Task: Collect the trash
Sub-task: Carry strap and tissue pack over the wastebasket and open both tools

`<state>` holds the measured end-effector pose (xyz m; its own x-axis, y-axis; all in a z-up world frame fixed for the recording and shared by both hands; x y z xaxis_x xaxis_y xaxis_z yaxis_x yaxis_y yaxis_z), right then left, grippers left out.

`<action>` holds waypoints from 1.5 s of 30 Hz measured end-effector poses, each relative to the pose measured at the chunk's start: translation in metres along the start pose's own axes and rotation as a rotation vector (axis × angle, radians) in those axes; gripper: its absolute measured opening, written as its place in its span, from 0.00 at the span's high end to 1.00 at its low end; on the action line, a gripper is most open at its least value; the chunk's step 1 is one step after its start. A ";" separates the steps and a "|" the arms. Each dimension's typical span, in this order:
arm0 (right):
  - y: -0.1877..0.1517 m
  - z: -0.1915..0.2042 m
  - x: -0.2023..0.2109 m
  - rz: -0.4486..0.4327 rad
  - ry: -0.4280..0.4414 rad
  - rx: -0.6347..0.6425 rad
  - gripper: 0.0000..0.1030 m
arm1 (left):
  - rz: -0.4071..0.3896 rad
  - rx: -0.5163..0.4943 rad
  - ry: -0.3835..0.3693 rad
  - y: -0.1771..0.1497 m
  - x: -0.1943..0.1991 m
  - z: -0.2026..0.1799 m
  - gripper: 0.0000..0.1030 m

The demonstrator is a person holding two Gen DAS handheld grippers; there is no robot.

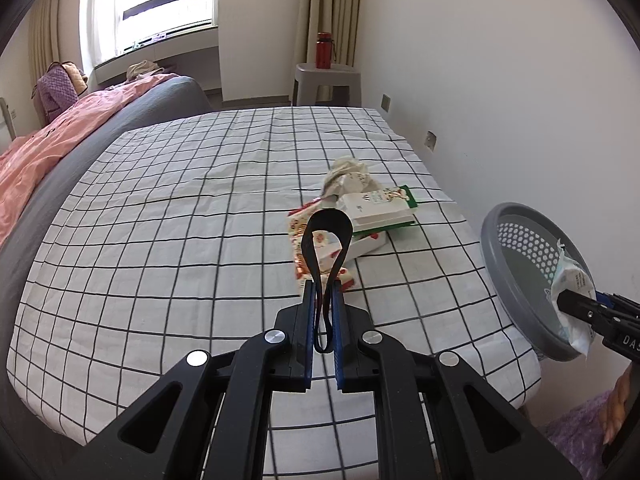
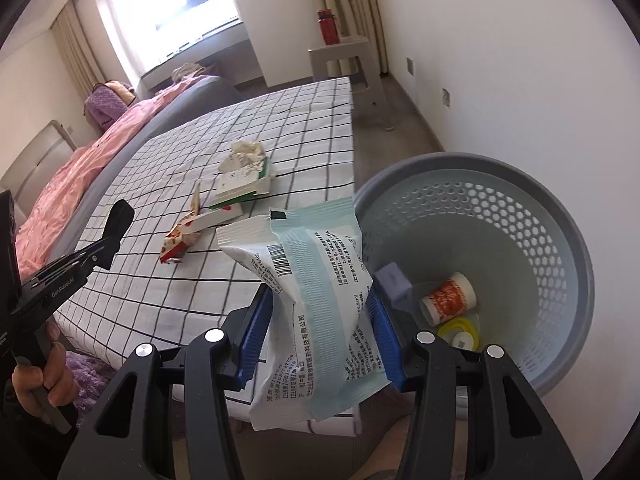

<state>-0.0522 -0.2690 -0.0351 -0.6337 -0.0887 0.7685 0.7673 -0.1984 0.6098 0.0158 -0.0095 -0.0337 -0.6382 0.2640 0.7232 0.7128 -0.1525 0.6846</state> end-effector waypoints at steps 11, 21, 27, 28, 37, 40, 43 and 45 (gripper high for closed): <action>-0.012 -0.071 0.007 -0.026 -0.017 -0.133 0.53 | 0.043 -0.143 -0.116 -0.010 -0.015 -0.104 0.92; -0.015 -0.104 0.008 -0.041 -0.032 -0.197 0.53 | 0.070 -0.222 -0.182 -0.001 -0.042 -0.170 0.92; -0.011 -0.120 0.004 -0.041 -0.043 -0.237 0.53 | 0.090 -0.260 -0.210 0.002 -0.060 -0.198 0.92; -0.011 -0.122 0.004 -0.043 -0.043 -0.246 0.53 | 0.093 -0.264 -0.212 0.002 -0.063 -0.201 0.92; -0.010 -0.133 0.004 -0.053 -0.076 -0.277 0.53 | 0.121 -0.292 -0.234 0.007 -0.083 -0.213 0.92; -0.010 -0.134 0.003 -0.049 -0.095 -0.276 0.53 | 0.137 -0.287 -0.244 0.008 -0.088 -0.216 0.92; -0.010 -0.139 0.004 -0.049 -0.098 -0.293 0.53 | 0.139 -0.296 -0.251 0.010 -0.090 -0.221 0.92; -0.010 -0.142 0.004 -0.052 -0.105 -0.302 0.53 | 0.136 -0.302 -0.254 0.011 -0.089 -0.225 0.92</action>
<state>-0.0763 -0.4058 -0.0652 -0.6452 0.0274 0.7635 0.6607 -0.4820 0.5755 0.0148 -0.2493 -0.0702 -0.4251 0.4431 0.7893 0.6440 -0.4647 0.6077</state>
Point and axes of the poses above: each gripper's, at about its wrist camera, not at the fingertips, and x roughly against the way its jaws point, z to its left, y to its top, the point moved 3 cm from there along -x, roughly the way its jaws point, and after that the axes turned 4 degrees about -y, right-handed, at the moved point
